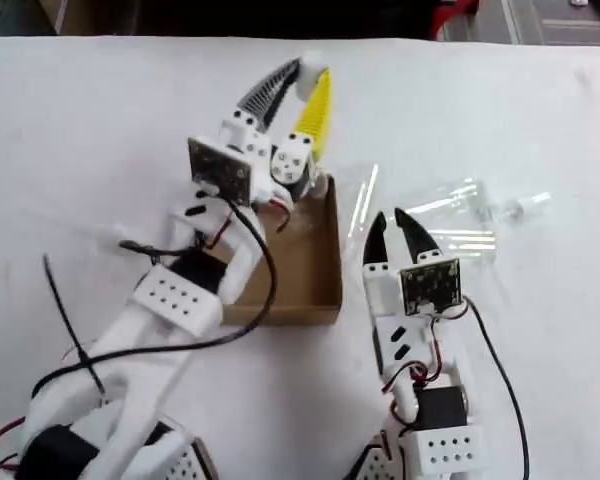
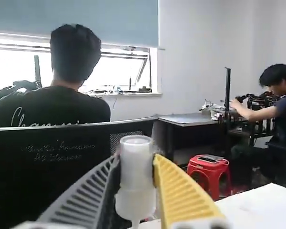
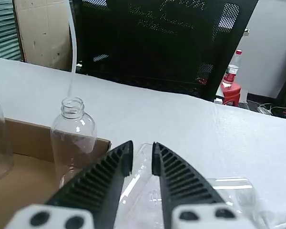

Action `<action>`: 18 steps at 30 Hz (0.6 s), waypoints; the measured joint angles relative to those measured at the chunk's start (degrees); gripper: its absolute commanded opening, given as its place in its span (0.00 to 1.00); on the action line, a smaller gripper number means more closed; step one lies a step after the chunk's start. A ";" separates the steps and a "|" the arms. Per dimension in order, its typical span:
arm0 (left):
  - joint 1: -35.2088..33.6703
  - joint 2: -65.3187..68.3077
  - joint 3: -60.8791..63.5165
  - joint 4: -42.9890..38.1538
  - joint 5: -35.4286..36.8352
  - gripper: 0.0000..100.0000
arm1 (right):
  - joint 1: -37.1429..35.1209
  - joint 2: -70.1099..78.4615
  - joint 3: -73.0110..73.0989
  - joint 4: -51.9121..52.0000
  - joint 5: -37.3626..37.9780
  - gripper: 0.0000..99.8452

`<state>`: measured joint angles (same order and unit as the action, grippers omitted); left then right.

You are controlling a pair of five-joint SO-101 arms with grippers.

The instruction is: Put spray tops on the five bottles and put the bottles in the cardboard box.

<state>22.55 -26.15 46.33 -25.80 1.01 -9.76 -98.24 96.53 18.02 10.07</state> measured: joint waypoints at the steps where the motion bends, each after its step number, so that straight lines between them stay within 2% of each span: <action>1: -0.53 1.32 0.00 -1.14 0.00 0.02 | 0.00 0.00 0.00 0.00 0.00 0.06; 8: -0.53 2.55 1.58 -8.79 0.00 0.02 | 0.00 0.00 0.00 0.00 0.00 0.06; 18: -0.53 2.64 3.52 -8.18 0.00 0.02 | 0.00 0.00 0.00 0.00 0.00 0.06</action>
<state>22.02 -23.52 49.85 -33.98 1.01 -9.76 -98.24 96.53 18.02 10.07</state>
